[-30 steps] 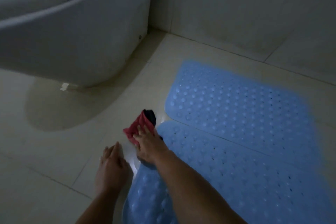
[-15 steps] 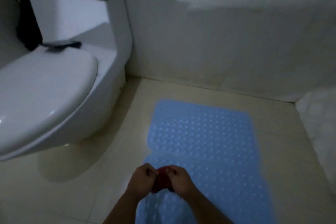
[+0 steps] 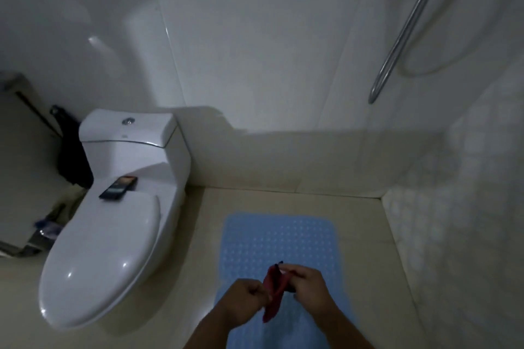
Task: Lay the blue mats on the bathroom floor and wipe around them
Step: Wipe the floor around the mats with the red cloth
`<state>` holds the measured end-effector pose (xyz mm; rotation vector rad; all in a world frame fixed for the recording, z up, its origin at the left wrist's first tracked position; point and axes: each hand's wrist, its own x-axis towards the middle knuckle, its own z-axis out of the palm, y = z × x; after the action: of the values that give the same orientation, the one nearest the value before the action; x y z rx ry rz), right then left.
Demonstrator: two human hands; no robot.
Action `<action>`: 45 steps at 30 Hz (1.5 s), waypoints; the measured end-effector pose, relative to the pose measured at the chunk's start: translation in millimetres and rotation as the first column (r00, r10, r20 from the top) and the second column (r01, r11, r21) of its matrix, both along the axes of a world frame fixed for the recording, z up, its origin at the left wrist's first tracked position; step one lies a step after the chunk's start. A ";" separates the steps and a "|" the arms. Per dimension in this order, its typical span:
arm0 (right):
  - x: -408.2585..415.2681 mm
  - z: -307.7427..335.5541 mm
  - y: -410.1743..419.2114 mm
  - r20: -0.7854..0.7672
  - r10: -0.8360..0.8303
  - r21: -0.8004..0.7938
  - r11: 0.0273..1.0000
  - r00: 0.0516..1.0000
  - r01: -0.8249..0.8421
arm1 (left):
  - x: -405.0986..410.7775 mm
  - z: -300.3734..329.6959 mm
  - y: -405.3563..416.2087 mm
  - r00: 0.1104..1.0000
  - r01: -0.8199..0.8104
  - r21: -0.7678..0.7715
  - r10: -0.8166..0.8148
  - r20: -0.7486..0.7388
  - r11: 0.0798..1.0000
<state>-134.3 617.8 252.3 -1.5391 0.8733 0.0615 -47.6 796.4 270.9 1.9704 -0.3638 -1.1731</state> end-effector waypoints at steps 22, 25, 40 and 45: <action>-57.4 272.2 -195.6 0.274 0.227 -0.349 0.929 0.934 -0.124 | -70.5 252.9 -188.0 0.873 -0.156 -0.213 0.235 0.427 0.965; -59.9 290.2 -201.5 0.297 0.248 -0.341 0.929 0.922 -0.140 | -75.9 272.5 -191.7 0.844 -0.145 -0.216 0.234 0.482 0.966; -51.1 352.9 -144.8 0.291 0.334 -0.392 0.896 0.896 -0.207 | -58.1 336.4 -102.2 0.745 -0.101 -0.137 0.166 0.645 0.985; -19.4 357.1 -69.9 0.239 0.448 -0.407 0.852 0.861 -0.330 | -51.3 339.4 -22.7 0.731 -0.173 -0.214 0.271 0.626 0.961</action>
<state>-153.8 547.9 609.3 -1.9849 0.2959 -0.0574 -98.9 773.7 610.4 2.1745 -0.5260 -0.2555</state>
